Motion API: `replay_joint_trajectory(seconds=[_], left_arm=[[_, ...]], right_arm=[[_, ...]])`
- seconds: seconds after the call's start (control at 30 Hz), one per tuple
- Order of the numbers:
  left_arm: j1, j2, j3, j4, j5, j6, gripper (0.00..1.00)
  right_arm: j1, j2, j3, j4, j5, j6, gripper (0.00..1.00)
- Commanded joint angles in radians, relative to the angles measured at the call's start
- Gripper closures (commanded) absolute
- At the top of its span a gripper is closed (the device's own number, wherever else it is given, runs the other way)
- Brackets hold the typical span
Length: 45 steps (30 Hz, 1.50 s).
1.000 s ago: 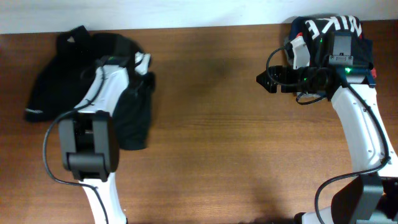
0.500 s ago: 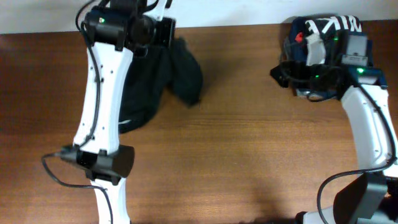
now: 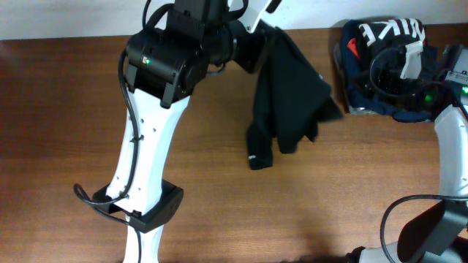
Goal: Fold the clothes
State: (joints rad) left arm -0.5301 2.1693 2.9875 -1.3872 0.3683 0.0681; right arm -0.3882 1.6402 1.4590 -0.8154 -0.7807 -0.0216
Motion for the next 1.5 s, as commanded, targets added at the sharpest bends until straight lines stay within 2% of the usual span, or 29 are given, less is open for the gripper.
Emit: replay_joint_trajectory(seconds=[0.0, 0.17, 0.2, 0.27, 0.3, 0.43, 0.53, 0.6, 0.83, 1.07, 1.3, 1.4, 1.47], left_arm=[[0.057, -0.007, 0.021, -0.085, -0.127, 0.037, 0.99], [0.19, 0.043, 0.008, -0.248, -0.292, 0.039, 0.99], [0.202, 0.051, 0.0, -0.259, -0.312, 0.039, 0.94], [0.23, 0.088, -0.025, -0.274, -0.352, 0.039, 0.69], [0.24, 0.111, -0.033, -0.275, -0.367, 0.039, 0.64], [0.267, 0.202, -0.041, -0.277, -0.385, 0.043, 0.66], [0.286, 0.233, -0.041, -0.283, -0.392, 0.042, 0.63], [0.306, 0.231, -0.04, -0.282, -0.391, 0.036, 0.57], [0.413, 0.162, -0.026, -0.274, -0.39, -0.06, 0.54], [0.551, 0.136, -0.027, -0.271, -0.341, -0.076, 0.5], [0.569, 0.137, -0.027, -0.293, -0.338, -0.045, 0.5], [0.57, 0.137, -0.027, -0.296, -0.338, -0.045, 0.5], [0.569, 0.137, -0.027, -0.297, -0.338, -0.045, 0.5]], right_arm=[[-0.005, 0.001, 0.026, -0.011, -0.04, 0.003, 0.09], [0.003, 0.001, 0.026, -0.028, -0.039, 0.004, 0.09], [0.009, 0.001, 0.026, -0.033, -0.039, 0.003, 0.09], [0.027, 0.001, 0.026, -0.04, -0.037, 0.0, 0.1], [0.038, 0.001, 0.026, -0.041, -0.034, 0.0, 0.1], [0.091, 0.001, 0.026, -0.046, 0.014, 0.0, 0.1], [0.143, 0.001, 0.026, -0.077, 0.071, 0.0, 0.1], [0.193, 0.001, 0.022, -0.101, 0.113, -0.02, 0.1], [0.418, 0.005, 0.005, -0.178, 0.331, -0.032, 0.13], [0.623, 0.059, -0.096, -0.091, 0.382, 0.039, 0.18], [0.78, 0.234, -0.113, 0.008, 0.406, 0.033, 0.22], [0.809, 0.297, -0.113, 0.03, 0.427, 0.03, 0.27], [0.814, 0.321, -0.113, 0.039, 0.425, 0.031, 0.39]])
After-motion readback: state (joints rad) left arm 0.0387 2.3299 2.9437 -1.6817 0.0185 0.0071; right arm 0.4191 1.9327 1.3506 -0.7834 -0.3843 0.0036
